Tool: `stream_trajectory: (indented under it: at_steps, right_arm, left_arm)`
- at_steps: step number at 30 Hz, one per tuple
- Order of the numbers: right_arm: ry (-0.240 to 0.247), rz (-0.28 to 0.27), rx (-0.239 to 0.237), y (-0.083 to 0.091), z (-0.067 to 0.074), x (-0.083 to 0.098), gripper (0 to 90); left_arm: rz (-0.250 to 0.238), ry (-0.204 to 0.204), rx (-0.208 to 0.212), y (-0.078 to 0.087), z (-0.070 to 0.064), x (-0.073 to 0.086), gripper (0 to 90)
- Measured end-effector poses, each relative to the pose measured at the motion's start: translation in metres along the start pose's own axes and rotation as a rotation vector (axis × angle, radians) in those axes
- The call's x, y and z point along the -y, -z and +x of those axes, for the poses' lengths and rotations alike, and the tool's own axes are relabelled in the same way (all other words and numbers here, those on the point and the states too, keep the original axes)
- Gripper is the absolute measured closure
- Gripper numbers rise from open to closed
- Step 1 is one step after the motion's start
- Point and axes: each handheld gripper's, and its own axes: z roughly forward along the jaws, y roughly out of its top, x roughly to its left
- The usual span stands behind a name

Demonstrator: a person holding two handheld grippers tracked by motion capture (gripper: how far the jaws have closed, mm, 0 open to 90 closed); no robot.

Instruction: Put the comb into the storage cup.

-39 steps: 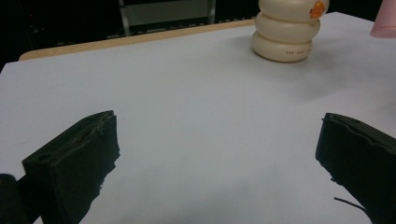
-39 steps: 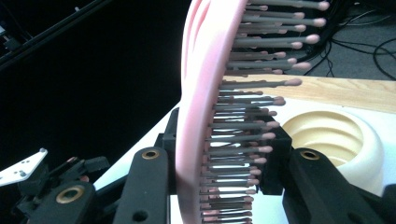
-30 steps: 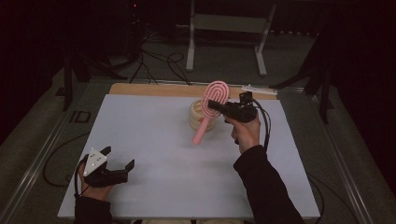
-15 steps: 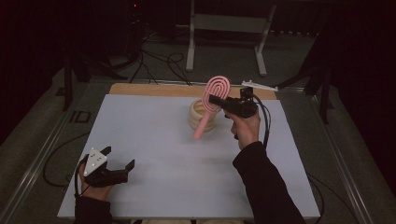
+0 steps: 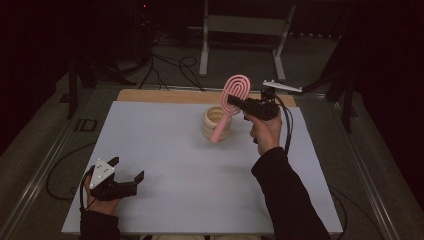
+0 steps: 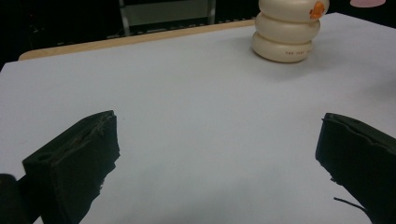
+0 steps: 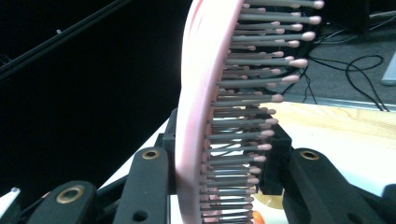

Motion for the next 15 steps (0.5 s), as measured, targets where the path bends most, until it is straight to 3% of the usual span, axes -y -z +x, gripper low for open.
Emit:
stream_trajectory:
  at_steps: [15]
  right_arm:
    - [-0.002, -0.011, 0.025, -0.0003, -0.0056, -0.0104, 63.9]
  left_arm:
    - [-0.002, 0.002, -0.002, 0.0001, 0.0002, 0.0002, 0.4]
